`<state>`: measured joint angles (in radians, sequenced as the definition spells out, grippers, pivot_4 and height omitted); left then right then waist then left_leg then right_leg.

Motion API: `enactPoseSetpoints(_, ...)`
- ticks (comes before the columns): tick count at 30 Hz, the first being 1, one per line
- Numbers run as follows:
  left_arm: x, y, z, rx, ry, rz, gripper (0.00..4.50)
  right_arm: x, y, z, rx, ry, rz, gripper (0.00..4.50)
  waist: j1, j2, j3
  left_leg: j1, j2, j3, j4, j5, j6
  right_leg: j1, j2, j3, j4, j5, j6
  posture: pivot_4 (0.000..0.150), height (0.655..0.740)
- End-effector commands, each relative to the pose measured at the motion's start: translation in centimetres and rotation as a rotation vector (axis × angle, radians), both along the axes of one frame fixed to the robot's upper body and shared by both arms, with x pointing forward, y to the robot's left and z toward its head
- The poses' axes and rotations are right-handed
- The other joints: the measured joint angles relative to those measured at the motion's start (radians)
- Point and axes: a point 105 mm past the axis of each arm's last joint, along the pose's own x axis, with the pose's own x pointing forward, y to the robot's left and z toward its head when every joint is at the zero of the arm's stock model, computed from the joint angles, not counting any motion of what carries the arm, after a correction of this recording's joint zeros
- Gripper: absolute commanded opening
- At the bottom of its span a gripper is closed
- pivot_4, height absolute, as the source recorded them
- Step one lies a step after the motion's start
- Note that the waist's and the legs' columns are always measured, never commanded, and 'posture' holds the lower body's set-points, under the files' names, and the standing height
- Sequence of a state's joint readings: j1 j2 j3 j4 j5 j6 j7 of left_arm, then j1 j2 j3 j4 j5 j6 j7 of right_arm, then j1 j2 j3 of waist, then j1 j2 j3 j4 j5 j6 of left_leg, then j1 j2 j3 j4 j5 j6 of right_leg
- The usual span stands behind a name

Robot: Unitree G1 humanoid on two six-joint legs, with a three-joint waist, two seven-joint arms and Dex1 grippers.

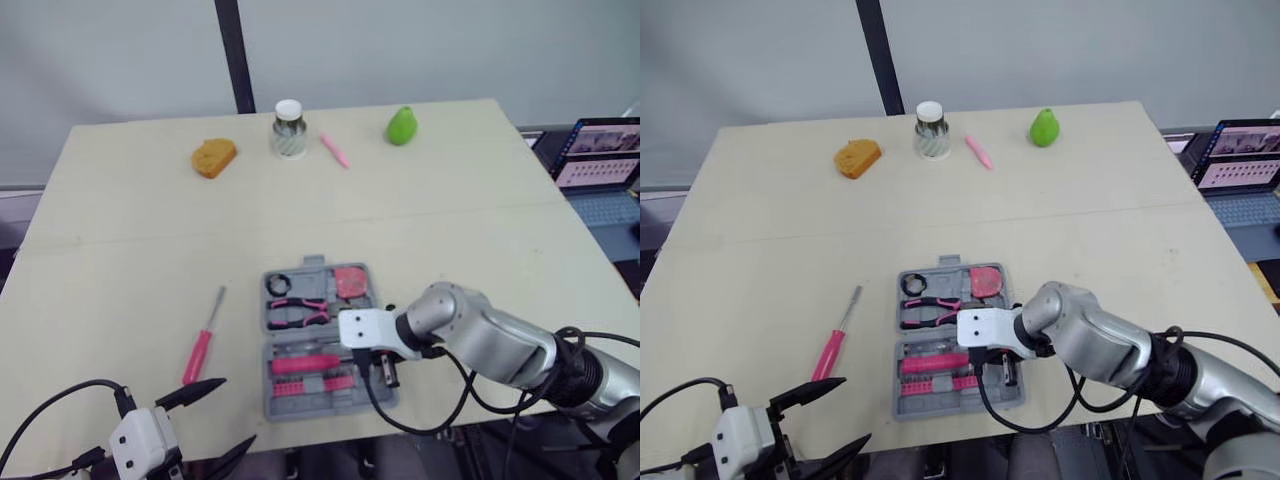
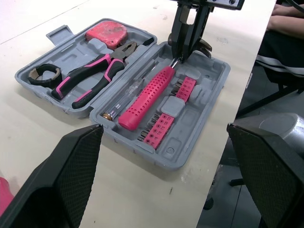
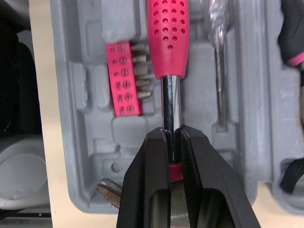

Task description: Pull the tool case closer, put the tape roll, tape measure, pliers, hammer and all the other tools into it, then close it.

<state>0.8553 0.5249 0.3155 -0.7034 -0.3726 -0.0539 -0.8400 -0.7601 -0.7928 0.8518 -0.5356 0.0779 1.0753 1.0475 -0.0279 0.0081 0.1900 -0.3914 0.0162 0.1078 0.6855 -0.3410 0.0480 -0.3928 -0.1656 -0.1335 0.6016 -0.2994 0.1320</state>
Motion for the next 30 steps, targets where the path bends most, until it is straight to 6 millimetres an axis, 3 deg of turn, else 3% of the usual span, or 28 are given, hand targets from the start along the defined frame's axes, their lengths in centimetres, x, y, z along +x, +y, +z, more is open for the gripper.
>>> enactPoseSetpoints(1, -0.1, -0.4, 0.6, 0.004, -0.024, -0.014, 4.50, -0.1, 0.6, 0.8, 0.016, -0.042, 0.021, 0.02, -0.001, 0.000, 0.000, 0.000, 0.000, 0.000, 0.000, 0.000, 0.000, 0.000, 0.000, 0.000, 0.000, 0.000, 0.000, 0.150, 0.7400)
enactPoseSetpoints(30, 0.0, -0.2, 0.3, 0.008, -0.021, -0.007, 4.50, 0.0, 1.9, 1.0, 0.008, -0.075, 0.063, 0.02, -0.001, 0.000, 0.000, 0.000, 0.000, 0.000, 0.000, 0.000, 0.000, -0.001, 0.000, 0.000, 0.003, 0.000, 0.000, 0.150, 0.7400)
